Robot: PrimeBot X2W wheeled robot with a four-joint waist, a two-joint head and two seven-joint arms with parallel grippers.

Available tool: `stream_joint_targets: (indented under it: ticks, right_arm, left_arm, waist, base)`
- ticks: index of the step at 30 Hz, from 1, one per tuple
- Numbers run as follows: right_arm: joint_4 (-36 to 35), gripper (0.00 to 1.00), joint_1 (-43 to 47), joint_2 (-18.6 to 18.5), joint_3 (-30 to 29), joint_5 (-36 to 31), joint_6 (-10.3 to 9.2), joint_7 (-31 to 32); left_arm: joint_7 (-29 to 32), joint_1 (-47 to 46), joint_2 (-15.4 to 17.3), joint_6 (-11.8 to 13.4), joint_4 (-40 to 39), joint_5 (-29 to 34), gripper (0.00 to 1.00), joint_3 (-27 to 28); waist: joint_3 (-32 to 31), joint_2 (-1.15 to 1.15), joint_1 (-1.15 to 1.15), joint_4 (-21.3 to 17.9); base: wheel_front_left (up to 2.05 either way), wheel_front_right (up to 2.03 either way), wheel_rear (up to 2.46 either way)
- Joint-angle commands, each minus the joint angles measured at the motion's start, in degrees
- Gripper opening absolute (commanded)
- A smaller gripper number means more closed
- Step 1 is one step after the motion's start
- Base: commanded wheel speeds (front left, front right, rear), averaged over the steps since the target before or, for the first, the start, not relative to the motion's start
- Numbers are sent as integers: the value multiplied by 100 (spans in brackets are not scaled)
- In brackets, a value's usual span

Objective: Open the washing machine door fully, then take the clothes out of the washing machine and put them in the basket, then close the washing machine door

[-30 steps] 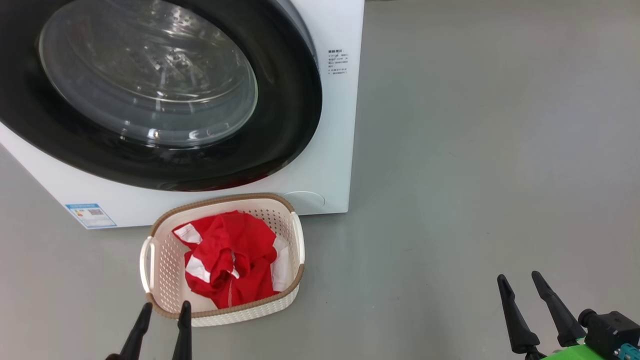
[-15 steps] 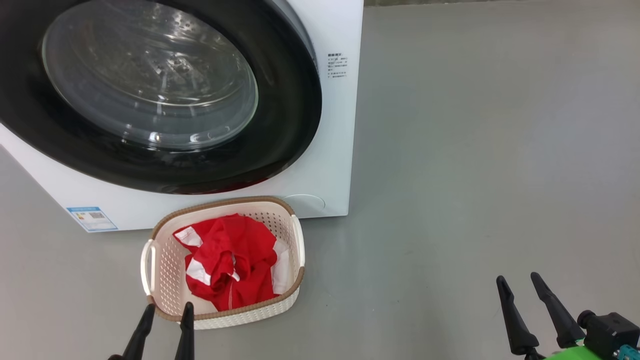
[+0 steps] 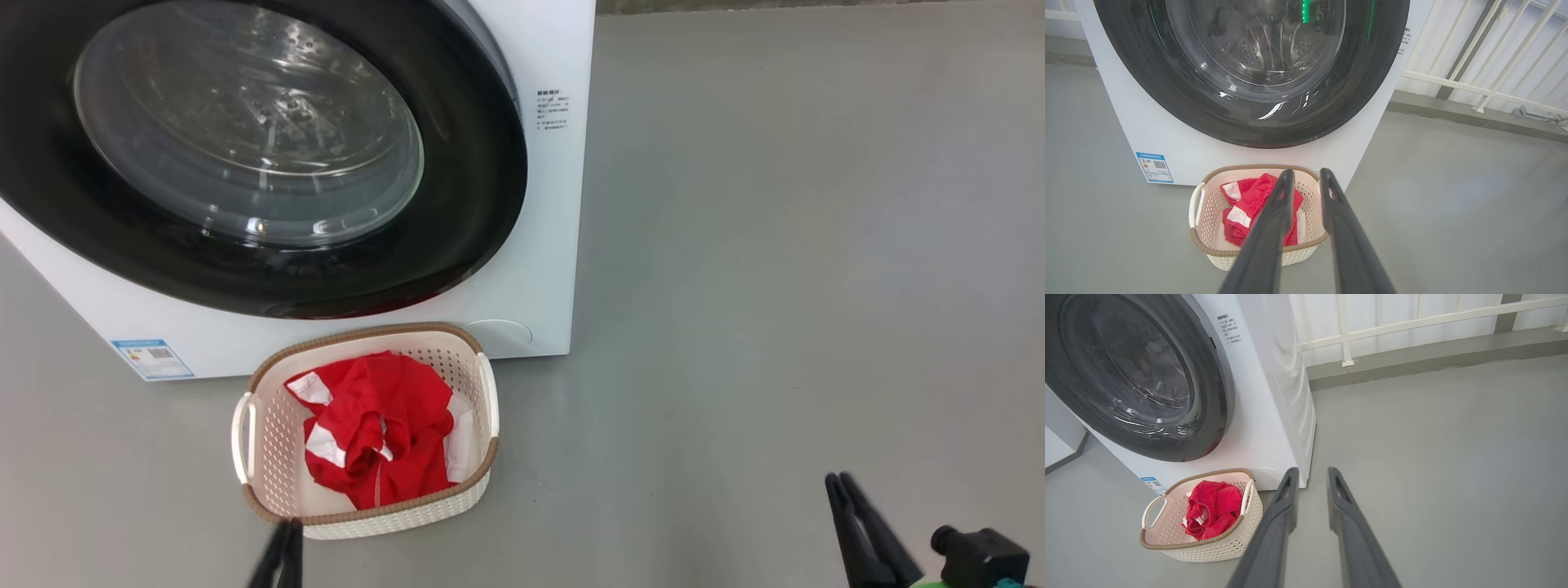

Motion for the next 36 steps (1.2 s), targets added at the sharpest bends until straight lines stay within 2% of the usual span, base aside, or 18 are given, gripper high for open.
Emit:
stream_joint_targets:
  ticks: [1,6,10,13,36]
  right_arm:
    - [70,0,-1,28,2,6,0,1]
    - [200,0,-25,90,-5,178,0,45]
    - [190,0,-59,90,-18,403,0,103]
    - [192,0,-105,90,-30,629,-1,161]
    - [165,0,-344,104,-120,1858,-2,497]
  left_arm:
    - [8,14,-14,0,66,-7,0,-13]
    - [50,27,-29,-1,188,-200,0,-28]
    - [106,-3,-17,-2,186,-452,0,-21]
    - [163,-46,-5,-3,196,-705,0,-13]
    - [486,-268,46,-10,213,-2085,0,48]
  waist:
    - [0,0,0,0]
    - [-6,0,2,2]
    - [-33,0,13,7]
    - [-33,0,1,11]
    - [-89,0,0,33]
  base:
    - [0,0,0]
    - [0,0,0]
    - [0,0,0]
    - [0,0,0]
    - [0,0,0]
